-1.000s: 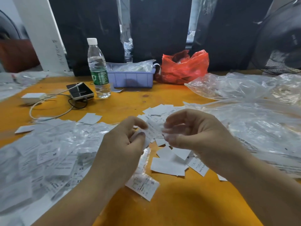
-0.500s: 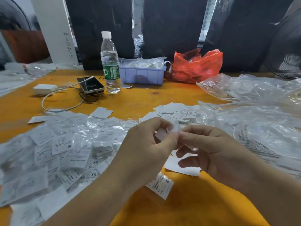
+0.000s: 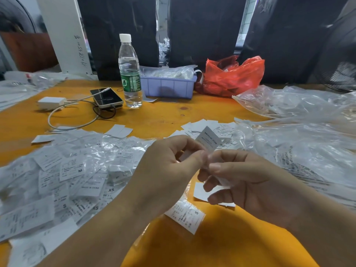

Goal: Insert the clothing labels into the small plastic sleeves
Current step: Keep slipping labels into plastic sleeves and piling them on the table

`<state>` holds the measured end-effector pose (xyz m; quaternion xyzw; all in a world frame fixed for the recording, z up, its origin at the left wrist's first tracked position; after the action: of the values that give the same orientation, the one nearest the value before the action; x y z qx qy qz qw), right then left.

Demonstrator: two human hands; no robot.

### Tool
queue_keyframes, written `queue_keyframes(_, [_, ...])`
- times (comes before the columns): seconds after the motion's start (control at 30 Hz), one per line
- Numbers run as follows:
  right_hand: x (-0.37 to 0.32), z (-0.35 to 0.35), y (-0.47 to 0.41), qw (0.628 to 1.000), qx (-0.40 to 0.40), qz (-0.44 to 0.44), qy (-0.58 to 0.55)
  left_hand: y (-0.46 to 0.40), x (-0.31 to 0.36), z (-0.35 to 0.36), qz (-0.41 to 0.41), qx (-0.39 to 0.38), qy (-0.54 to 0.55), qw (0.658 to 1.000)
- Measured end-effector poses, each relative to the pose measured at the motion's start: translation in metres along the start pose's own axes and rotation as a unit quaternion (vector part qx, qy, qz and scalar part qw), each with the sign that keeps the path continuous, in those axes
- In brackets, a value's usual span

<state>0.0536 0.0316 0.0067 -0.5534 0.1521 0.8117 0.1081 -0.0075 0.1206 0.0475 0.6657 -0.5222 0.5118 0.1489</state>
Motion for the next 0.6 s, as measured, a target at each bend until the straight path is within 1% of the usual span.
queue_keyframes(0.2, [-0.004,-0.01,0.002,0.998,0.051,-0.012,0.041,-0.001,-0.003,-0.009,-0.005,0.026,-0.004,1.0])
queue_keyframes(0.47, [-0.012,-0.01,0.004,0.986,0.073,-0.05,0.14,-0.001,-0.003,-0.003,-0.014,0.011,0.017,1.0])
queue_keyframes(0.6, [-0.016,-0.01,0.005,0.984,0.078,-0.058,0.146,-0.001,-0.002,-0.007,-0.014,0.023,0.011,1.0])
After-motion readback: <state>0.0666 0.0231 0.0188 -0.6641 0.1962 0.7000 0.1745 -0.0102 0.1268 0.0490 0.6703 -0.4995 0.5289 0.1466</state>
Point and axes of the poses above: each hand's wrist, its own y-axis away from the middle knuckle, its own z-axis out of the palm, x = y × z, the point moved 10 cm from there along -y, towards the middle knuckle, and after that the axes turned 6 degrees about -y, right-handed, at the moved point
